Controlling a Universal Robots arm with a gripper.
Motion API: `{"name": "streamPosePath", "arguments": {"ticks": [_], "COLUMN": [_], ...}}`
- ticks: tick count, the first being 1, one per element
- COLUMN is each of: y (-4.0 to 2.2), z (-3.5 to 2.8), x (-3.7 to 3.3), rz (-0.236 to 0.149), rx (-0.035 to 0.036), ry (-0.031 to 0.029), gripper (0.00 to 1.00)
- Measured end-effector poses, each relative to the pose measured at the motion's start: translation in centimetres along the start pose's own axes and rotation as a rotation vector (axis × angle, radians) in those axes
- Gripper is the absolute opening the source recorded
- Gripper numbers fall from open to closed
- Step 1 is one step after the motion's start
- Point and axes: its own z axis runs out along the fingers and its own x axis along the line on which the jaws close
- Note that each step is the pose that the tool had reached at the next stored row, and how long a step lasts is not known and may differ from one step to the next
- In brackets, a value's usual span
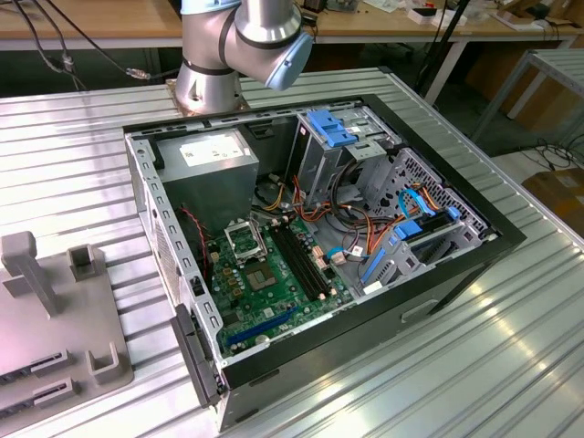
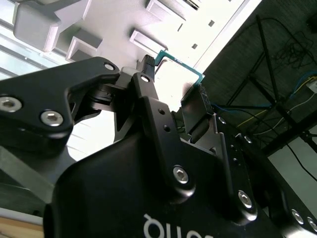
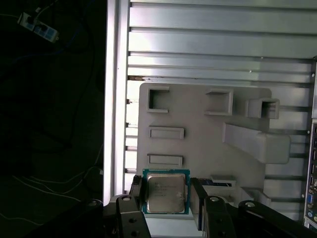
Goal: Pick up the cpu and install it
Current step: 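Pick up the cpu and move it towards the insertion slot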
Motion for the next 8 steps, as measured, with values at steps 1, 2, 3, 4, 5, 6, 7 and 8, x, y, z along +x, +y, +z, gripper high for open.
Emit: {"name": "streamPosePath", "arguments": {"ticks": [1, 2, 3, 4, 5, 6, 7, 8], "y": [0.00, 0.00, 0.00, 0.00, 0.00, 0.00, 0.00, 0.00], "z": [-0.01, -0.01, -0.01, -0.02, -0.02, -0.03, -0.03, -0.04], "x": [0.00, 0.00, 0.00, 0.00, 0.00, 0.00, 0.00, 0.00], "rz": [0.000, 0.000, 0.000, 0.000, 0.000, 0.000, 0.000, 0.000], "rx": [0.0000, 0.0000, 0.0000, 0.0000, 0.0000, 0.0000, 0.0000, 0.0000], "ry": [0.0001, 0.0001, 0.0001, 0.0001, 0.0001, 0.0001, 0.0001, 0.0001], "gripper": [0.47, 0.47, 0.47, 0.47, 0.47, 0.47, 0.47, 0.47]}}
